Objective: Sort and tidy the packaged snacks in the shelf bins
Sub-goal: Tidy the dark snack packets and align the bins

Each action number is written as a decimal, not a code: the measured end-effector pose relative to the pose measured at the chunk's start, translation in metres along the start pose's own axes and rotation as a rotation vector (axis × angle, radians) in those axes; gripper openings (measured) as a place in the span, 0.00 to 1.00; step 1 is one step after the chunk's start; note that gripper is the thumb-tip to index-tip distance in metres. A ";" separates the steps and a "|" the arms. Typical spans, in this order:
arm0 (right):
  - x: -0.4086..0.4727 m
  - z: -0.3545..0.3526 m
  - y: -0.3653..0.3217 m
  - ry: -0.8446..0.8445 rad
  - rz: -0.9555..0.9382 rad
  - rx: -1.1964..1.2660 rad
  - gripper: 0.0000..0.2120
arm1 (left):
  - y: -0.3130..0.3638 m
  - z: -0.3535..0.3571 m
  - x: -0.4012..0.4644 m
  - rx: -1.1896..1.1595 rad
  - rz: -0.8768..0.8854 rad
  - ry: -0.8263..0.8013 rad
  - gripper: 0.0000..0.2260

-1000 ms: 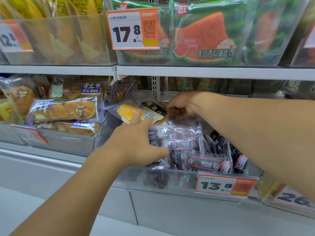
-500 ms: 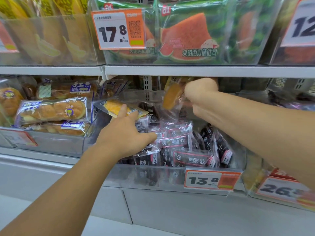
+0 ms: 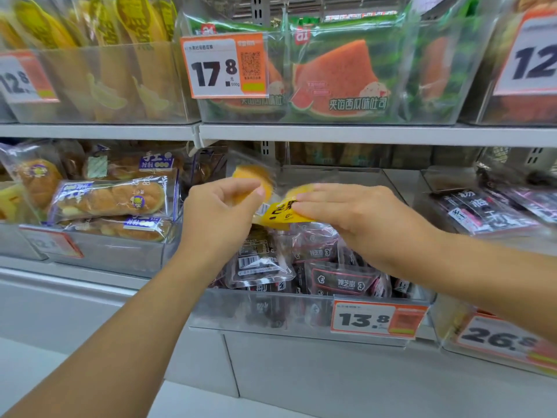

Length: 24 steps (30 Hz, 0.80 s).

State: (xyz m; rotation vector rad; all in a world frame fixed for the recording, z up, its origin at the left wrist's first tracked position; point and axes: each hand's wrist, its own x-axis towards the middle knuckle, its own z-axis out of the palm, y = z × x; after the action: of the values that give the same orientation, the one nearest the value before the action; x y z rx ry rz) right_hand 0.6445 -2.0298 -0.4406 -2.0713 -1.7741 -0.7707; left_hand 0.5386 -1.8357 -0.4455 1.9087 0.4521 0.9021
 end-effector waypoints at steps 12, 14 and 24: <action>-0.038 -0.035 -0.002 0.297 -0.044 0.096 0.13 | 0.048 0.007 -0.033 -0.928 -0.590 -0.460 0.23; -0.040 -0.039 -0.004 0.338 -0.013 0.123 0.13 | 0.053 0.011 -0.038 -0.995 -0.635 -0.535 0.20; -0.056 -0.060 0.003 0.329 0.212 0.422 0.14 | 0.072 0.033 -0.057 -0.946 -0.689 -0.611 0.17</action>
State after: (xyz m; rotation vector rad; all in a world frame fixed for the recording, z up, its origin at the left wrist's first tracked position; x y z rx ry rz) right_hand 0.6308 -2.1085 -0.4242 -1.7040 -1.3723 -0.5753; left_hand 0.5213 -1.9268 -0.4147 0.9441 0.2072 0.0002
